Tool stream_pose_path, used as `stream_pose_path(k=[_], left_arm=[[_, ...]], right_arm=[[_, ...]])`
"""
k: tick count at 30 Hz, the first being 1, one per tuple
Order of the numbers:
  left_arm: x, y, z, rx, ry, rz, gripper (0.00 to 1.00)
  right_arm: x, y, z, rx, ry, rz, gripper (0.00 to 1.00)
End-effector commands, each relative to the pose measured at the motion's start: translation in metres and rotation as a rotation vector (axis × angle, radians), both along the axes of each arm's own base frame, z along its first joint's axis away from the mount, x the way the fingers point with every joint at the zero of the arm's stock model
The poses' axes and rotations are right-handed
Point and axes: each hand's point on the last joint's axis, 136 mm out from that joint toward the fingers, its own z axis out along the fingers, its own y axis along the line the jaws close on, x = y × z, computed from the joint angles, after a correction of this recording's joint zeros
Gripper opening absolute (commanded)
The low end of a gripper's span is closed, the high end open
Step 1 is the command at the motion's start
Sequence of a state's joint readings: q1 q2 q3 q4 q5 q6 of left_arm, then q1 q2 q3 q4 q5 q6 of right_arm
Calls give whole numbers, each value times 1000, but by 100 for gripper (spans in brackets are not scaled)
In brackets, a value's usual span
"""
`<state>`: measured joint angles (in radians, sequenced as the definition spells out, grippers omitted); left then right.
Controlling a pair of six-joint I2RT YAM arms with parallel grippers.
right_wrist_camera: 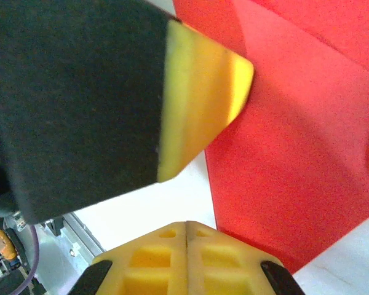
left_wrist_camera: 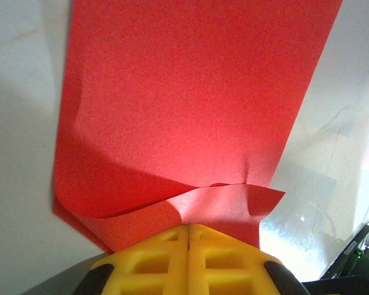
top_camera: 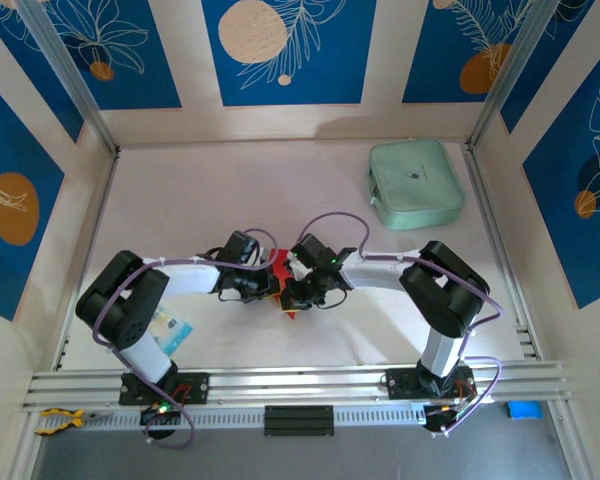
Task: Fold a paper plane with a square sheet of paper (pick it up from the middle)
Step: Third fold the triangle at the center of the table.
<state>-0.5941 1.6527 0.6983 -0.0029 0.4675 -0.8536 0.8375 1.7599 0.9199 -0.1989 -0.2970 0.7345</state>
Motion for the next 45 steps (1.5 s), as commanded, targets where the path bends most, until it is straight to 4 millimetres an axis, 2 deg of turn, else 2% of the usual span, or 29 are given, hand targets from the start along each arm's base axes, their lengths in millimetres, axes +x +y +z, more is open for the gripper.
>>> stream_pose_path(k=[1,8,13,18,23,27,38,45], left_arm=[[-16,16,-25,91,48,-11,0],[-17,17,-26,95,50,-9,0],[-16,17,-25,95,49,-9,0],[-16,16,-25,91,47,-8,0],[-17,16,-25,89,46,-10,0],[-17,16,-26,84,50,-9,0],[-20,19,-30,98,53,-3,0],[-21,23,-35,109,64,17,0]], right_arm=[[-14,-9,-5,-16,66,-6,0],[-21,-18,-12,-49,81,-25,0],[-21,-16,-1,-34,70,-21,0],[-11,-6,13,10,46,-24,0],[-1,1,7,3,47,-47,0],[3,0,-7,-20,75,-68,0],[-35,-20,-27,-55,152,-51,0],[-47,-27,-28,-61,158,-54,0]])
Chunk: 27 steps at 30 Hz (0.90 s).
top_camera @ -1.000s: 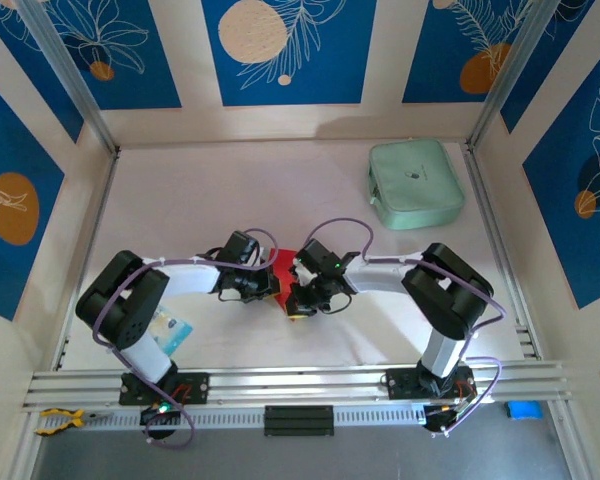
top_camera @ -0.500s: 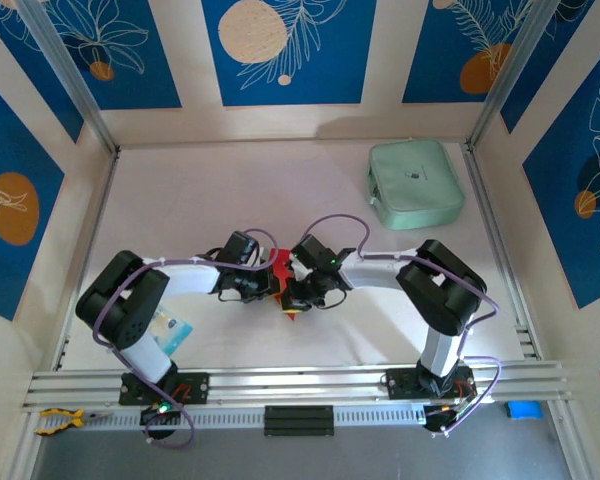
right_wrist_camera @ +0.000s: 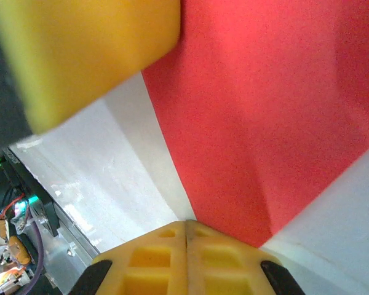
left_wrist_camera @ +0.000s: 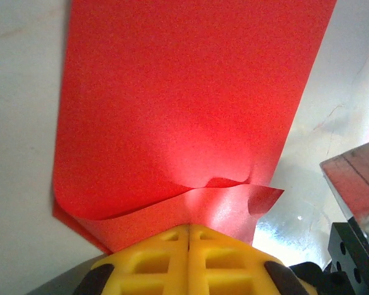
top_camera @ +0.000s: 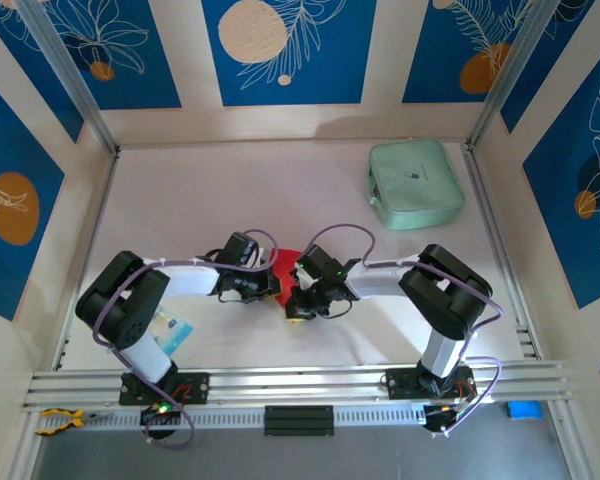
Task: Fold a paper plane with a square sheet of paper (pick it up from the middle)
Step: Third fold the triangle at the center of the table.
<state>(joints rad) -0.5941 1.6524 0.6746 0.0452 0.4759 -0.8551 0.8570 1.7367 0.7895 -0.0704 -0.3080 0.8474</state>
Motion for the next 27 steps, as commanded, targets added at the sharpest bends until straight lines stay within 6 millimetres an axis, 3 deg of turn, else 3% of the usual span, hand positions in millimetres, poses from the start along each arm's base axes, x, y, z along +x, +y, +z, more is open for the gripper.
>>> stream_pose_path(k=[1,10,19,23,27], left_arm=[[-21,25,-34,130,79,22,0],[-22,26,-32,109,65,49,0],[-28,26,-28,98,-4,110,0],[-34,24,-26,103,-41,138,0],[-39,23,-25,119,-75,142,0]], right_arm=[[-28,-18,-10,-64,96,8,0],[-38,-32,-1,-63,77,-13,0],[-5,-24,38,40,-33,-73,1],[7,-9,40,62,-29,-100,1],[18,-5,30,34,-26,-127,1]])
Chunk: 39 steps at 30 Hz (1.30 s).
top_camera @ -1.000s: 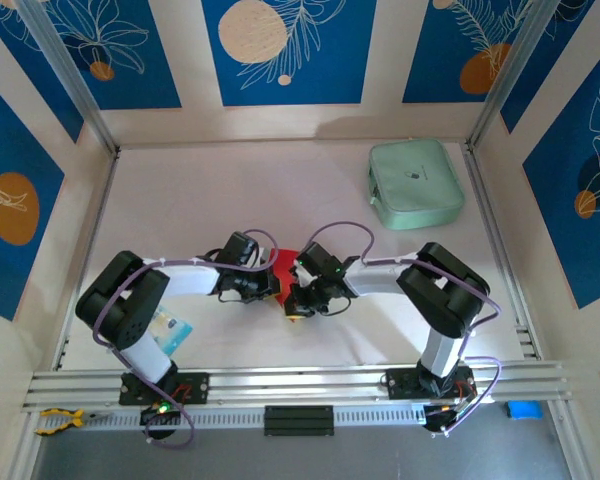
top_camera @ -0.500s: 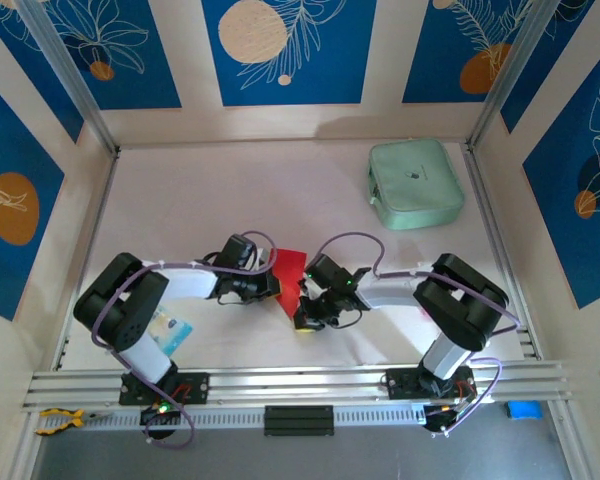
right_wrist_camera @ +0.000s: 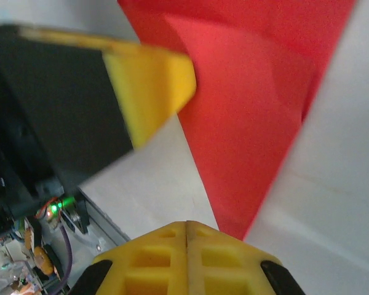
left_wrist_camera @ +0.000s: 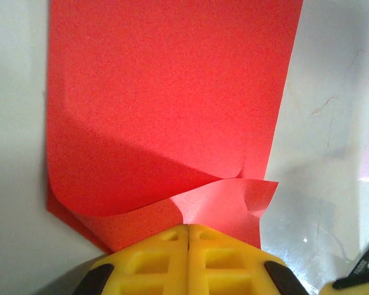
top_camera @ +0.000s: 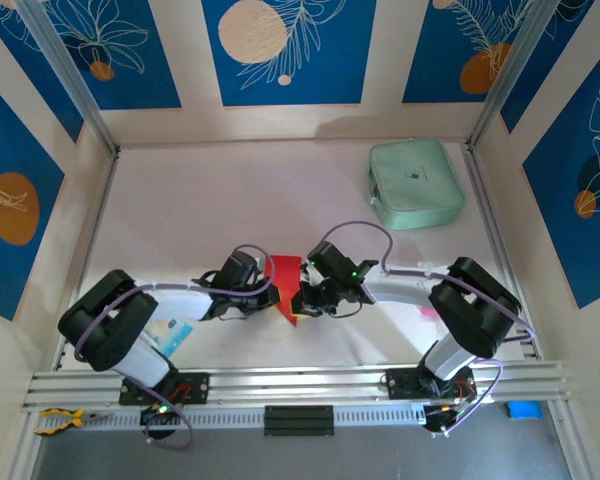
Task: Fold a paper plane with a square sheet of paper (pick it up from the middle)
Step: Third fold the triangle at the center of the table.
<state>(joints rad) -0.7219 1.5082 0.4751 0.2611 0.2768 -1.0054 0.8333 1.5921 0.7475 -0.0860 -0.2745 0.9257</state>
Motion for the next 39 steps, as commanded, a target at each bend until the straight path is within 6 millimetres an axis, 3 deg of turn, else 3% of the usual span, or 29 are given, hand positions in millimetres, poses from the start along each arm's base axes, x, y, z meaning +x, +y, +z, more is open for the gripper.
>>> stream_pose_path(k=[1,7,17,21,24,35,39], left_arm=[[-18,21,-27,109,55,50,0],[-24,24,-31,84,47,56,0],[-22,20,-18,78,-21,-5,7],[-19,12,2,40,-75,-51,16],[-19,9,13,39,-100,-81,16],[-10,-14,15,-17,-113,-148,14],[-9,2,1,73,-86,-115,11]], right_arm=[[11,9,-2,7,2,-20,1],[9,15,-14,-14,7,-13,1],[-14,-13,-55,-147,44,-27,0],[-14,-18,-56,-172,20,-19,0],[-11,-22,-54,-184,-6,-12,0],[-10,-24,-54,-181,-25,1,0],[-12,-28,-55,-188,-27,-6,0]])
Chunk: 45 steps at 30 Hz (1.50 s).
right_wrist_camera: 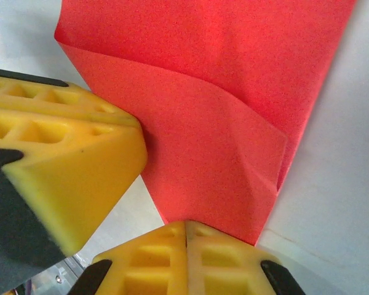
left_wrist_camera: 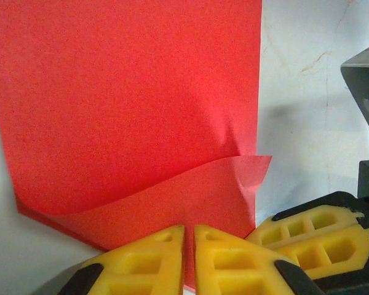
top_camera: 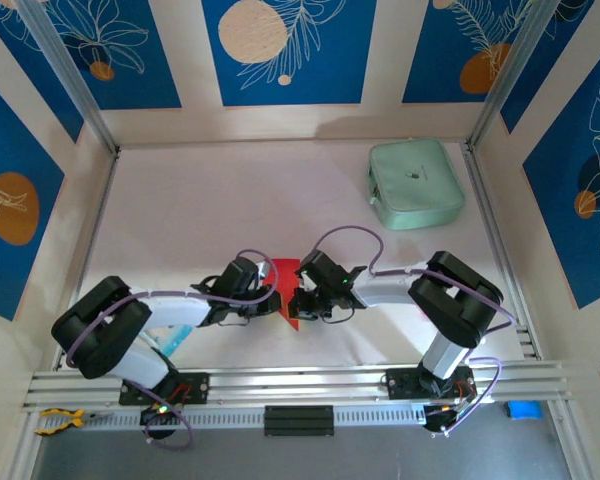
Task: Fold a paper plane with a square sheet of paper (pick it up from the middle)
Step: Third fold the triangle at the center of the table.
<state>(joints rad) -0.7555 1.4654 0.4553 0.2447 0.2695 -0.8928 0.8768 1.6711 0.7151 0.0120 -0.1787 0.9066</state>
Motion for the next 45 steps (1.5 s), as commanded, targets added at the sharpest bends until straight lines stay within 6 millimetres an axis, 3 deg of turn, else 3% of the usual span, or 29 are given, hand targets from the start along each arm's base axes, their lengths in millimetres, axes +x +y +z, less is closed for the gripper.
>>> stream_pose_path(k=[1,5,10,21,28,34,37,42,45], left_arm=[[4,12,-7,69,3,13,11],[9,39,-19,130,43,87,10],[21,56,-17,175,63,130,10],[40,77,-19,169,124,200,8],[43,82,0,170,90,205,8],[43,53,48,-22,-9,139,9],[39,31,62,-79,-43,62,11],[28,-7,58,-127,-23,-59,12],[25,-12,41,-105,2,-62,12]], right_arm=[[-12,-31,-24,-127,40,-22,0],[-13,-33,-27,-145,46,-22,0],[-13,-34,-27,-153,45,-16,0],[-13,-36,-28,-161,36,-18,0],[-10,-36,-26,-147,27,1,0],[-8,-37,-23,-136,15,7,0],[-7,-37,-20,-129,9,5,0],[-7,-38,-19,-131,5,0,0],[-6,-40,-18,-134,0,-10,0]])
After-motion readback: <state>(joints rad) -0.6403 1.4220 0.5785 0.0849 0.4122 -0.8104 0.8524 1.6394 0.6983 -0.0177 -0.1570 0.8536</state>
